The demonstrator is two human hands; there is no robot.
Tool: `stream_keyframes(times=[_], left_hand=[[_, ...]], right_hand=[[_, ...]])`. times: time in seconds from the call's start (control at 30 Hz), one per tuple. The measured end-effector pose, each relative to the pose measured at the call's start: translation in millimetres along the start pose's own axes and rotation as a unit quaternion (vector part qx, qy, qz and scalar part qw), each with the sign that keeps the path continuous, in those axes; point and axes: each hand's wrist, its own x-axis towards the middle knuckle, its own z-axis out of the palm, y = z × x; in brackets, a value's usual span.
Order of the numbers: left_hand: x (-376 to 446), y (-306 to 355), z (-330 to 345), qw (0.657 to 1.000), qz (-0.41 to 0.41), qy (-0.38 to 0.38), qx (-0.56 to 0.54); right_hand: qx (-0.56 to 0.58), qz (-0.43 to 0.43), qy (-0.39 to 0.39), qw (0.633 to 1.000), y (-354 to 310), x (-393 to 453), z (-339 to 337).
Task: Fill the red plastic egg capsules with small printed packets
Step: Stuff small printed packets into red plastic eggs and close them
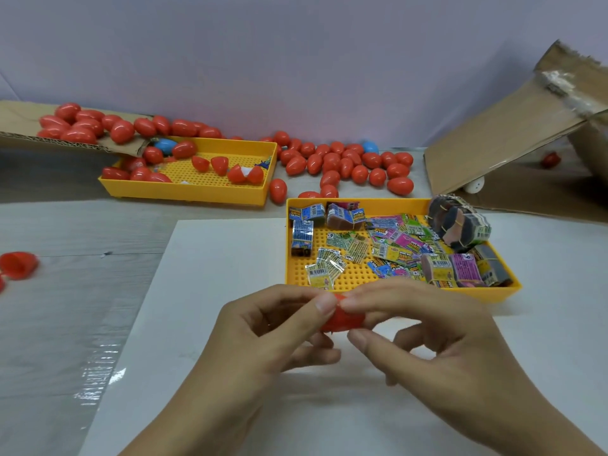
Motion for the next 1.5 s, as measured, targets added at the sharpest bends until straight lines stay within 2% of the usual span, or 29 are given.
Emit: stream_keyframes(times=[0.1,0.2,0.3,0.47,0.7,0.8,1.2,1.33,1.5], left_hand=[[0.6,0.1,-3.6,1.000,0.005,-0.011,0.009],[-0.4,-1.9,-5.1,0.999,0.018,-0.029,0.021],[-0.3,-4.1,-6.8,0.998,0.034,-0.037,0.046],[1.2,-4.6,-8.8,0.997,0.039,-0.048,0.047],[2.0,-4.7,-9.4,0.997,0.007,-0.055,0.044],[2.5,-5.6,-9.0,0.998,0.009,-0.050,0.044],[3.6,-8.5,-10.4,0.995,0.061,-0.049,0.056],[6.0,-3.5,-13.0,0.993,0.099,-0.020,0.054],[7.0,3.4,-15.2,0.988,0.145,0.013,0.047]], right_hand=[[0.139,0.113,0.014,0.984,-3.3,2.2,-1.9],[0.128,0.176,-0.004,0.976,-6.5,7.2,-3.2],[0.148,0.199,-0.020,0.969,-5.6,7.9,-2.6],[0.143,0.151,0.002,0.978,-3.3,4.3,-1.1],[0.020,0.055,0.028,0.998,1.4,-1.1,4.6],[0.002,0.029,0.037,0.999,2.7,-1.6,5.6],[0.000,-0.009,0.025,1.000,5.7,0.6,2.9],[-0.122,-0.046,0.021,0.991,10.0,11.8,-9.6],[-0.228,-0.080,0.095,0.966,17.5,33.2,-18.8]])
